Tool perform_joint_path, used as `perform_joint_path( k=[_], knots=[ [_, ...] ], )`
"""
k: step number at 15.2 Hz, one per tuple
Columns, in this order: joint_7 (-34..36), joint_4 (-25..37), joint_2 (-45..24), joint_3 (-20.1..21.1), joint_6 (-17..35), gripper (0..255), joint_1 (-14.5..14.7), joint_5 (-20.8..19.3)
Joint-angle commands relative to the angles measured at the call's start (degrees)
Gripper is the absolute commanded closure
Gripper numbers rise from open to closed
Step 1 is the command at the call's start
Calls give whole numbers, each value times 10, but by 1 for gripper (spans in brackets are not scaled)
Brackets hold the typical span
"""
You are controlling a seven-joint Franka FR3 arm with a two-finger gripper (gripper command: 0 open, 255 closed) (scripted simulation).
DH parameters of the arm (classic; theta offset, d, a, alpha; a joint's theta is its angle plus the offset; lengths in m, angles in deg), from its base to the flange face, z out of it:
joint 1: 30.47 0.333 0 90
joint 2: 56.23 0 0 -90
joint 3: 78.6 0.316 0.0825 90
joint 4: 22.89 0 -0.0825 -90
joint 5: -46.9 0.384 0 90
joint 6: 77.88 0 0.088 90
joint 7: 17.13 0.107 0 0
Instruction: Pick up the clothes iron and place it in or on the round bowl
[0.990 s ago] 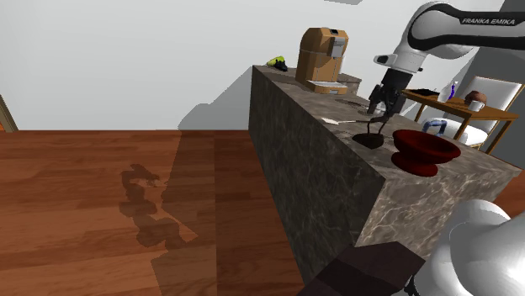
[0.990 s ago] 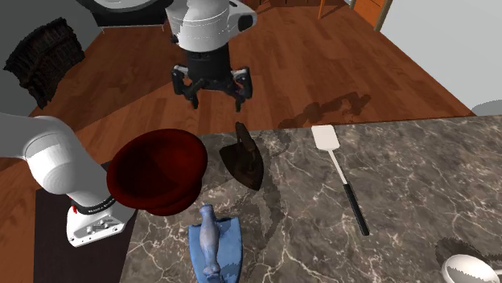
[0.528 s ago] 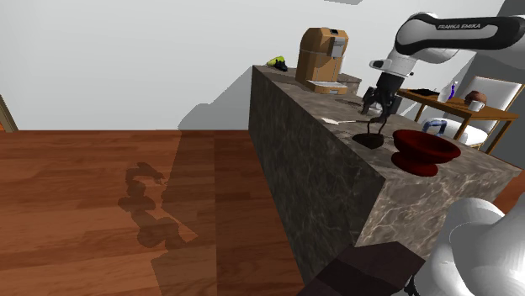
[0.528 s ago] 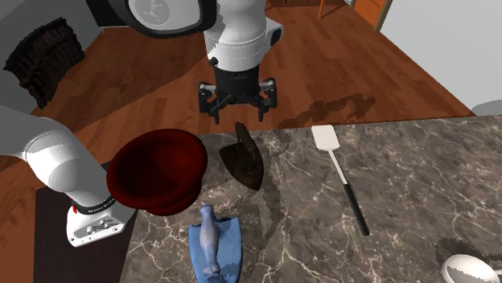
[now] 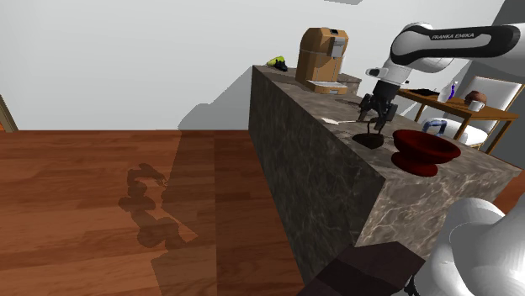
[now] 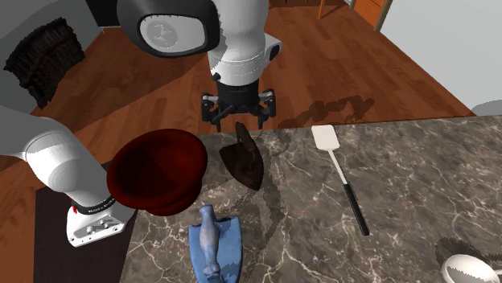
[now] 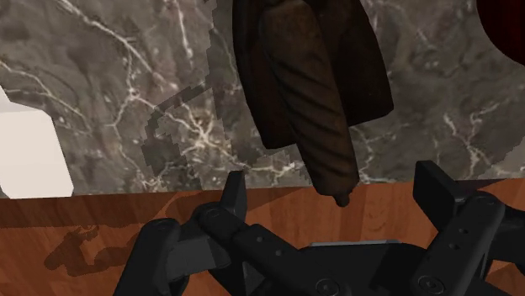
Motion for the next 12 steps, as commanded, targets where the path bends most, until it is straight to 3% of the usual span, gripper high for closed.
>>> perform_joint_path(
  k=[1, 4, 5, 12],
  knots=[
    [0, 0, 0, 0, 1, 0, 0, 0],
    [0, 0, 0, 0, 1, 0, 0, 0],
    [0, 0, 0, 0, 1, 255, 0, 0],
    [0, 0, 0, 0, 1, 255, 0, 0]
  ],
)
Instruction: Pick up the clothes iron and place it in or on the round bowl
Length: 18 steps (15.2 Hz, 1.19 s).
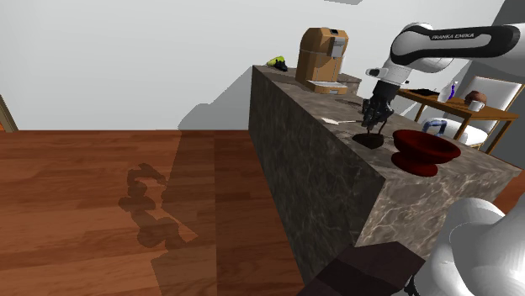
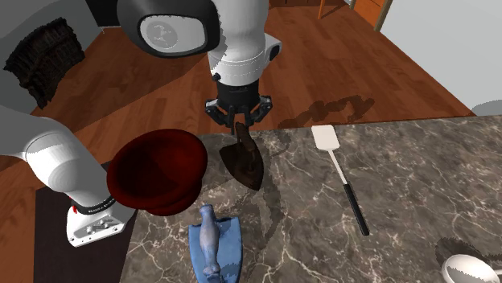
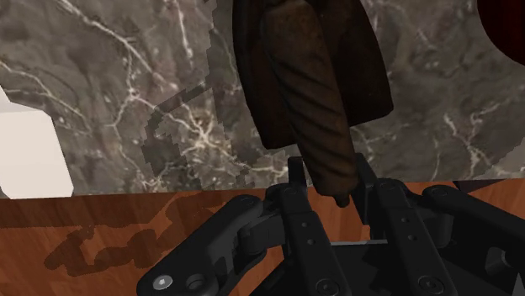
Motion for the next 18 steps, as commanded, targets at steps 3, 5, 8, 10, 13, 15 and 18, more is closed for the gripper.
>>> perform_joint_path(
  k=[3, 5, 8, 10, 13, 15, 18],
  knots=[
    [0, 8, -1, 1, -7, 255, 1, 1],
    [1, 24, -2, 3, -22, 255, 2, 3],
    [2, 50, -6, 5, -45, 255, 5, 6],
    [2, 68, -10, 6, -60, 255, 6, 9],
    [2, 96, -16, 6, -82, 255, 10, 13],
    [1, 115, -21, 6, -98, 255, 12, 16],
    [0, 145, -29, 4, -120, 255, 15, 21]
  ],
)
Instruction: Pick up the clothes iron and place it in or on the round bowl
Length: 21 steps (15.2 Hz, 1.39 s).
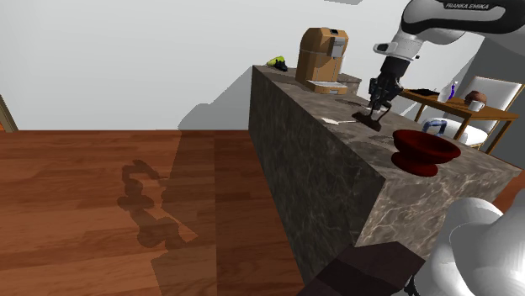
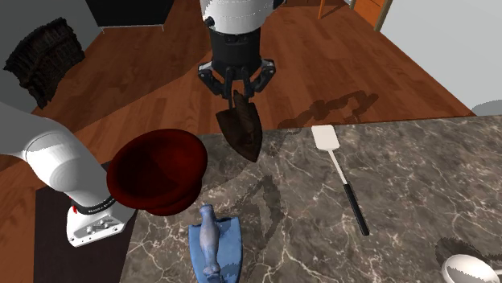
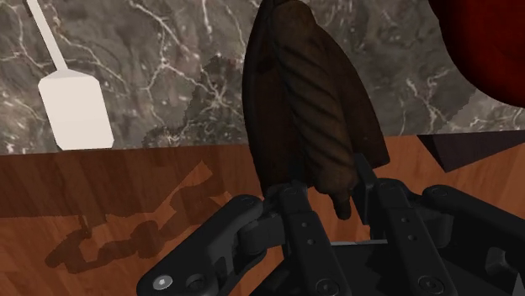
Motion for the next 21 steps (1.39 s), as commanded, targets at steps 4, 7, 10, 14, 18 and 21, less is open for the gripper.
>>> perform_joint_path(
  k=[4, 7, 10, 14, 18, 21],
  knots=[
    [-4, 53, -17, -5, -39, 255, 6, 10],
    [-7, 87, -30, -9, -63, 255, 10, 17],
    [-12, 124, -45, -16, -88, 255, 14, 26],
    [-20, 176, -69, -29, -122, 255, 20, 41],
    [-15, 193, -58, -22, -146, 255, 19, 34],
    [12, 159, 11, 23, -168, 255, 3, -4]
  ],
)
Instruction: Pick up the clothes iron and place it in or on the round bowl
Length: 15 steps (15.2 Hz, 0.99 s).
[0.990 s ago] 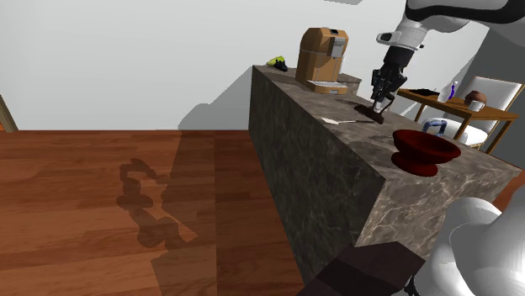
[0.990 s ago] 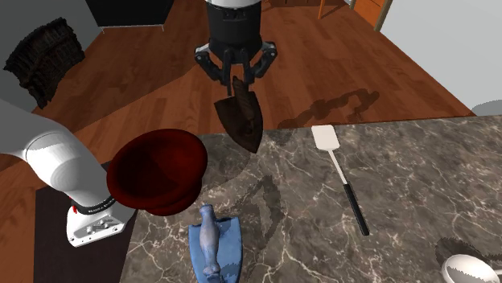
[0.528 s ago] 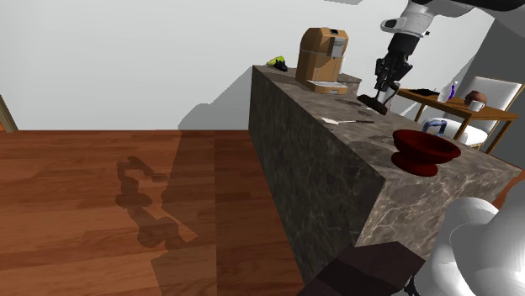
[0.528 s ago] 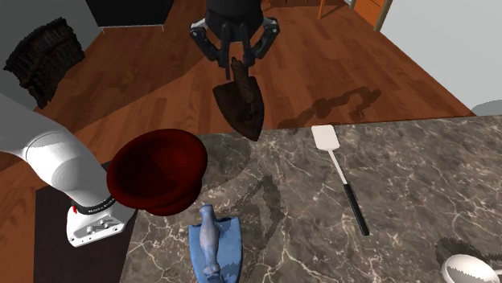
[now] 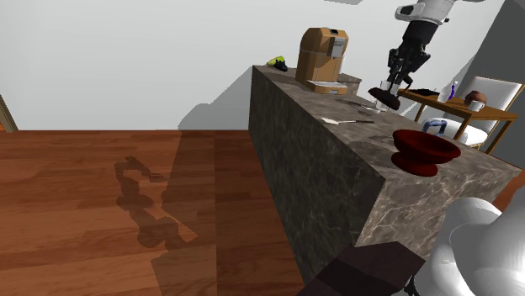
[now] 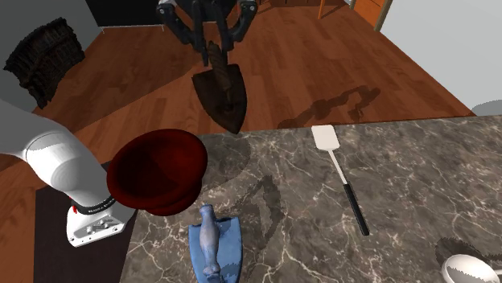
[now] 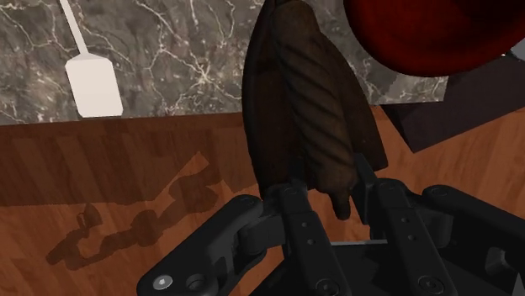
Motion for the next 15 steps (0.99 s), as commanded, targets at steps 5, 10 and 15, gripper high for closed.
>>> perform_joint_path(
  k=[5, 10, 15],
  knots=[
    [38, -51, 118, 79, -55, 255, -38, -50],
    [53, -64, 198, 132, -123, 255, -74, -68],
    [58, -133, 231, 137, -88, 255, -85, -76]
  ],
)
